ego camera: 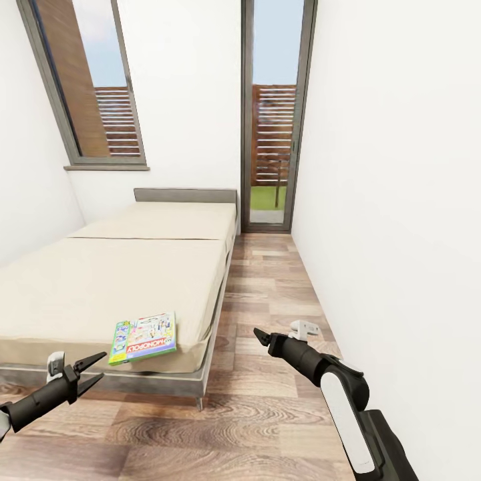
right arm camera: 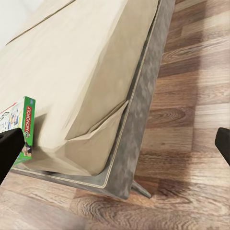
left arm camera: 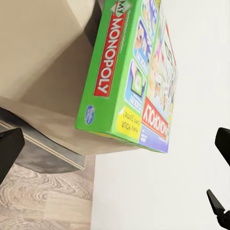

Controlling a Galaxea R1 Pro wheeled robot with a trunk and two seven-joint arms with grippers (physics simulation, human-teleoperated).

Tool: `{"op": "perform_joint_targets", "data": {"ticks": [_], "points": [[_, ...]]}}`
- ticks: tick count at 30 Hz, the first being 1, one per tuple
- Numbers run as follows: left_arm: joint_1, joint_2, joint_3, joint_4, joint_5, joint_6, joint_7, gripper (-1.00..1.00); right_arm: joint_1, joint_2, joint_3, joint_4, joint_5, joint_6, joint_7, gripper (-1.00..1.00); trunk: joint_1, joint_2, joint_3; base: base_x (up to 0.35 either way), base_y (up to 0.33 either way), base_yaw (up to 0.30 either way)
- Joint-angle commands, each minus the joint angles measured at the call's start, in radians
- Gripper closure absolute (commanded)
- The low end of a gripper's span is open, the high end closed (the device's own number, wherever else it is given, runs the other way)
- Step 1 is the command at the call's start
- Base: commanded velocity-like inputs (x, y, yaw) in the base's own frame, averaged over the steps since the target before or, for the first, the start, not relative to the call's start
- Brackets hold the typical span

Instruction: Put all the toys in the child's room - the three board games (two on the bed and one on the table), the two jigsaw puzzles on the table, and the tennis ball on the table - inside the toy box on the table in the child's room.

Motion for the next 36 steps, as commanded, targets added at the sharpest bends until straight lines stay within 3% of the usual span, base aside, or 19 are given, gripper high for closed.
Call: {"op": "perform_joint_targets", "data": {"ticks": [1, 30, 36], "points": [[0.0, 0.0, -0.002, 0.001, 0.006, 0.008, -0.002, -1.0, -0.001, 0.0, -0.001, -0.001, -0.002, 0.005, -0.001, -1.0, 0.0, 0.0, -0.001, 0.0, 0.0, 0.0], [0.0, -0.016, -0.005, 0.001, 0.006, 0.008, -0.013, -1.0, -0.001, 0.0, -0.001, -0.001, -0.002, 0.005, -0.001, -1.0, 0.0, 0.0, -0.001, 0.0, 0.0, 0.0], [0.0, -0.015, -0.007, 0.001, 0.005, 0.007, -0.06, -1.0, -0.001, 0.0, -0.001, -0.001, -0.002, 0.005, -0.001, -1.0, 0.0, 0.0, -0.001, 0.004, 0.0, 0.0]]}}
